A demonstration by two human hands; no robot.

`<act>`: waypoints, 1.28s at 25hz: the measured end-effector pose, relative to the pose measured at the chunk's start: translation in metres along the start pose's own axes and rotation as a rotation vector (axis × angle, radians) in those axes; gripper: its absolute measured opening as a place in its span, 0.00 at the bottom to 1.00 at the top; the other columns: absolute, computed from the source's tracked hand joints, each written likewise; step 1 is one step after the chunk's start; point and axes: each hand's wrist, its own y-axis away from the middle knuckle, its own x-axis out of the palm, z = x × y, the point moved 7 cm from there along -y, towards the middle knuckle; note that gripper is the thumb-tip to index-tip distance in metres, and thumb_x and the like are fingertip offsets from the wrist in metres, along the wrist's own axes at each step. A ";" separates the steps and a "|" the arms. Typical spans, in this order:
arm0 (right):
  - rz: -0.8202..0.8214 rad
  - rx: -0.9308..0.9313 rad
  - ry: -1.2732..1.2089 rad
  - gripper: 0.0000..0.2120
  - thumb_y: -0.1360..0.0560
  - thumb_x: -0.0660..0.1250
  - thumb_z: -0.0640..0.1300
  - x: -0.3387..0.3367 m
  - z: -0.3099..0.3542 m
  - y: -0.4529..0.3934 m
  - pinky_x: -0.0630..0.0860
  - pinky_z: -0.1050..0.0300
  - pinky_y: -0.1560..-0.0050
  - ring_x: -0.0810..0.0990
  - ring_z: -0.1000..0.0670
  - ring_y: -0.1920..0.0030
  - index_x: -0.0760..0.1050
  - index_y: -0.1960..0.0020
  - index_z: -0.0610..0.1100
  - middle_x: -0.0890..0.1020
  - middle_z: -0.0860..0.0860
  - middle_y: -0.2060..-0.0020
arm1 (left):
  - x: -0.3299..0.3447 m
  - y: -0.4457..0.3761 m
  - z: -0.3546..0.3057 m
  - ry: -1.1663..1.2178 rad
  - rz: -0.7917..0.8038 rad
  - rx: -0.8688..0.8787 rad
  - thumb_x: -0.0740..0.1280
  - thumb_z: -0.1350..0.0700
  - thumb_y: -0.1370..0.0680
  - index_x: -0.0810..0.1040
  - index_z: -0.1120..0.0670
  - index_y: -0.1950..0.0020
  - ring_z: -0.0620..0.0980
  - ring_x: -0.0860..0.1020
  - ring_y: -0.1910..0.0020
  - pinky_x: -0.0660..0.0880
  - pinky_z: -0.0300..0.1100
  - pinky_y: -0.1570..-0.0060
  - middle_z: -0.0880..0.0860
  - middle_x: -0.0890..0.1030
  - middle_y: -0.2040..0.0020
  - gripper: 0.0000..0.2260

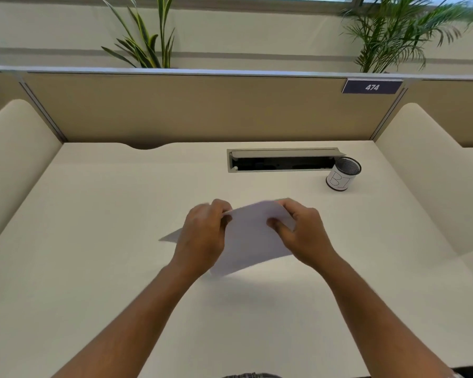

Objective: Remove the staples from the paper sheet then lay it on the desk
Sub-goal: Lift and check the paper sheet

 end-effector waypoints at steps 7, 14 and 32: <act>-0.112 0.316 -0.533 0.09 0.23 0.73 0.35 0.010 -0.042 0.026 0.82 0.53 0.55 0.84 0.51 0.56 0.83 0.49 0.49 0.87 0.53 0.56 | -0.006 0.065 0.096 0.679 -0.362 -0.635 0.82 0.46 0.36 0.62 0.52 0.25 0.47 0.69 0.27 0.68 0.45 0.28 0.52 0.69 0.27 0.45; -0.332 0.407 -0.683 0.07 0.24 0.74 0.36 0.016 -0.060 0.043 0.82 0.60 0.54 0.85 0.52 0.56 0.83 0.50 0.46 0.88 0.53 0.58 | -0.002 0.071 0.092 0.758 -0.327 -0.713 0.73 0.58 0.24 0.80 0.49 0.52 0.48 0.83 0.55 0.80 0.42 0.53 0.50 0.85 0.54 0.06; -0.206 0.055 0.040 0.33 0.31 0.80 0.41 -0.003 -0.040 0.032 0.71 0.59 0.34 0.76 0.55 0.34 0.72 0.30 0.48 0.79 0.55 0.35 | -0.009 0.036 0.064 0.194 -0.112 -0.267 0.71 0.66 0.25 0.80 0.56 0.54 0.50 0.79 0.64 0.74 0.40 0.63 0.48 0.82 0.62 0.05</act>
